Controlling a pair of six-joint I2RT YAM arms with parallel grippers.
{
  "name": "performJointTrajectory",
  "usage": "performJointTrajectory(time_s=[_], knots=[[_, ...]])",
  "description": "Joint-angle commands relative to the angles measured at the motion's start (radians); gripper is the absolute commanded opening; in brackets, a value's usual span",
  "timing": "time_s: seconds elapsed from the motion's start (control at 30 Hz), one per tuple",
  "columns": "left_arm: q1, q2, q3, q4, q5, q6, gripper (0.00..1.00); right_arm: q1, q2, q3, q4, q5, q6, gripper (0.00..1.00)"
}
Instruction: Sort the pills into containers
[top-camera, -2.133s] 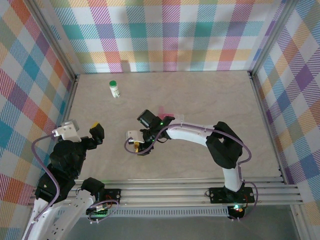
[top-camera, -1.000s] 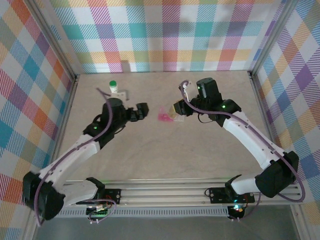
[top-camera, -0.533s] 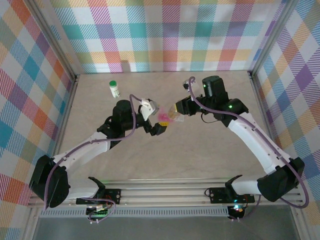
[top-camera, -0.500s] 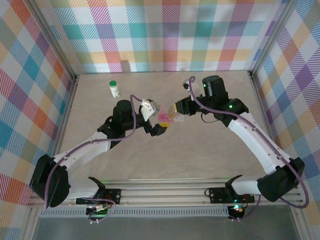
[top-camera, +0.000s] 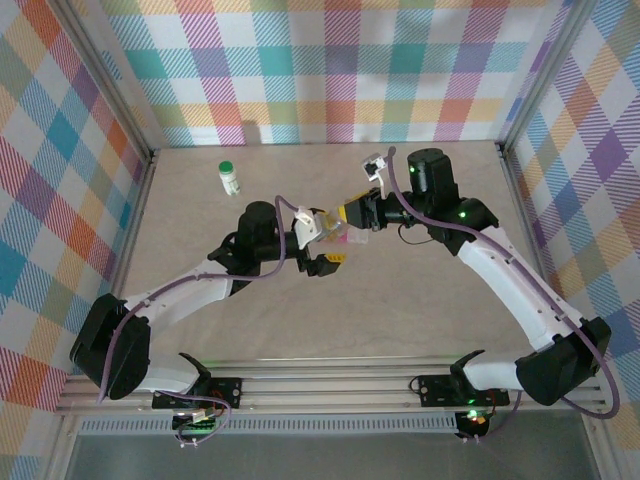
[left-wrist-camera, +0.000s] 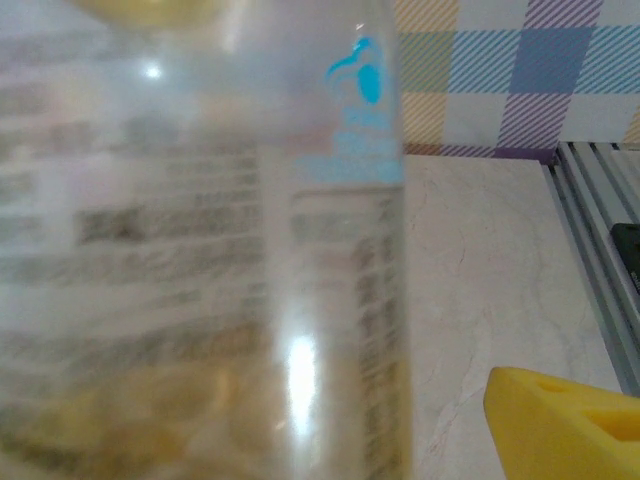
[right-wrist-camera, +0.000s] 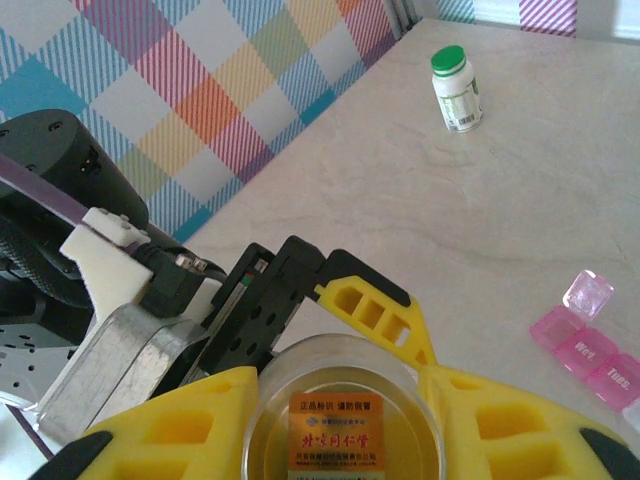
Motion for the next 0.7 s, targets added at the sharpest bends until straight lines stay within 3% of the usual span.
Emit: performJointTrajectory(time_s=[0.0, 0.3, 0.67], knots=[[-0.025, -0.01, 0.005, 0.067, 0.035, 0.017, 0.84, -0.006, -0.025, -0.02, 0.05, -0.042, 0.017, 0.1], [-0.048, -0.011, 0.015, 0.08, -0.003, 0.016, 0.65, -0.005, -0.031, -0.031, 0.057, -0.055, 0.017, 0.1], [-0.059, -0.017, 0.026, 0.1, -0.009, 0.0, 0.62, -0.006, -0.024, -0.03, 0.042, -0.06, -0.001, 0.1]])
